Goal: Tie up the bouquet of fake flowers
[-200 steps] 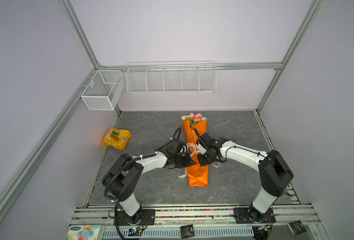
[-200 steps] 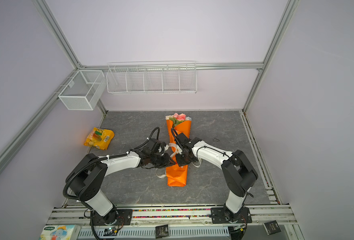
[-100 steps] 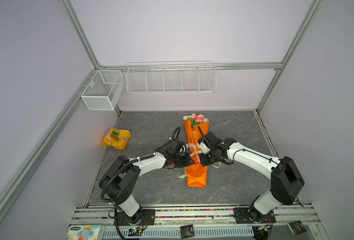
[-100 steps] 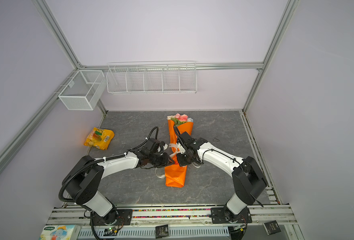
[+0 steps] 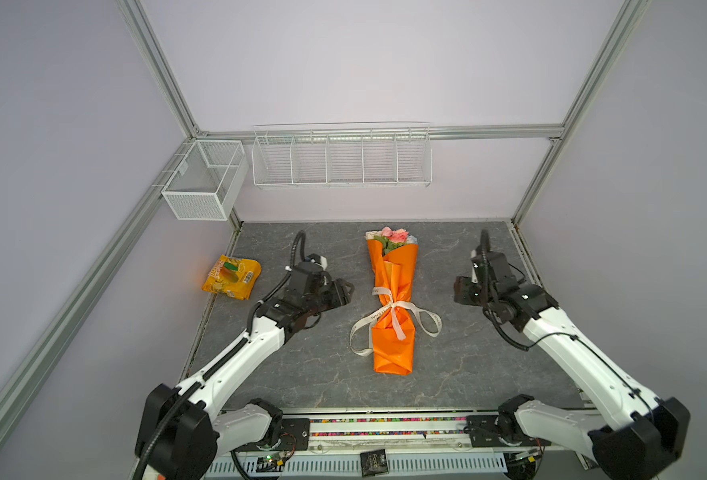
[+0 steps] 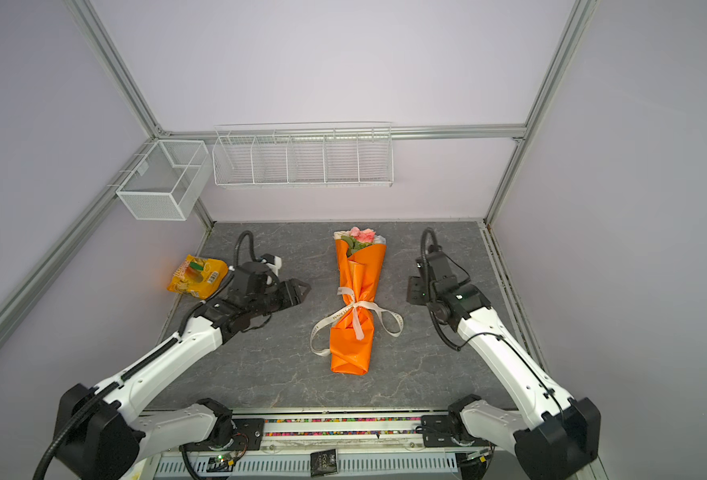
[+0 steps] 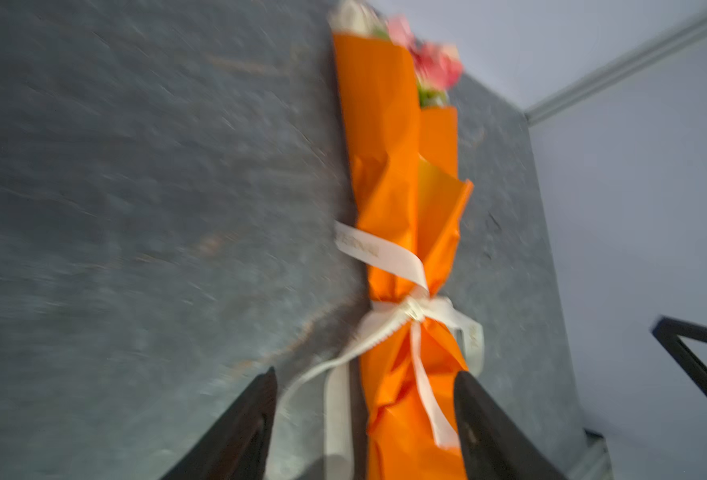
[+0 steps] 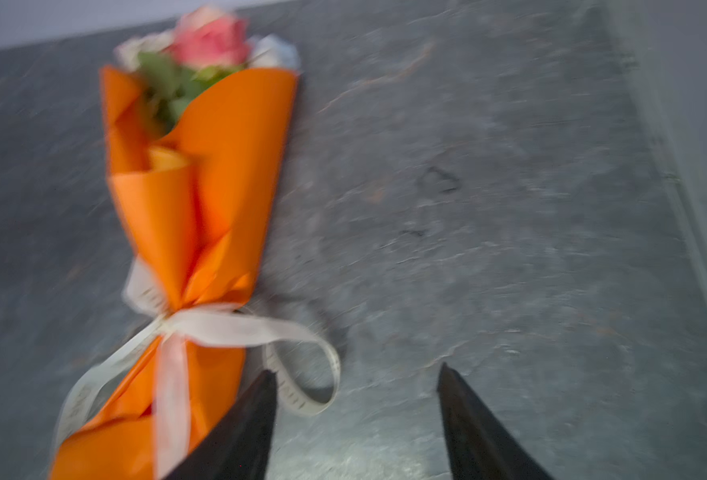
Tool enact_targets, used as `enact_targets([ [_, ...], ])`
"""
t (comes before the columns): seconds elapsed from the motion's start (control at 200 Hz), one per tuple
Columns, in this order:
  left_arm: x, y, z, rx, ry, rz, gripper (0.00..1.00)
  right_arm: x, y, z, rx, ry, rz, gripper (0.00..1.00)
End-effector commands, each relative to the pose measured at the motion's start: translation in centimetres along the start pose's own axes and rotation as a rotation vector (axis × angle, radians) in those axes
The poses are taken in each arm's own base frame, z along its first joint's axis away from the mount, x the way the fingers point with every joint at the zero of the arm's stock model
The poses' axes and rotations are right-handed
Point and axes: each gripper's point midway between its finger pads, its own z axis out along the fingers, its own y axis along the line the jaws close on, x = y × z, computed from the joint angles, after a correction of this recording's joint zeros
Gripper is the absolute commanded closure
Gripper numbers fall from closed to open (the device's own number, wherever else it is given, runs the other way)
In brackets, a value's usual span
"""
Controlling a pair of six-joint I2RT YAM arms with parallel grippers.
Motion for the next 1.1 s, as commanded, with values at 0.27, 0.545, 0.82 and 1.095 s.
enact_targets([
  [0.27, -4.2, 17.3, -2.0, -0.483, -0.185, -0.062, 0.0, 0.9, -10.9, 7.8, 0.383, -0.163, -0.064, 0.1],
  [0.545, -6.7, 21.4, -2.6, -0.734, -0.275, 0.213, 0.01, 1.2, -6.7, 12.9, 0.106, -0.268, -0.148, 0.1],
  [0.82, -7.5, 19.6, -0.3, -0.548, -0.449, 0.367, 0.01, 0.6, -3.2, 13.1, -0.096, -0.432, -0.247, 0.11],
  [1.095, -7.1, 18.1, 2.8, -0.327, -0.563, 0.442, 0.0, 0.9, -5.9, 14.3, 0.011, -0.437, -0.145, 0.11],
])
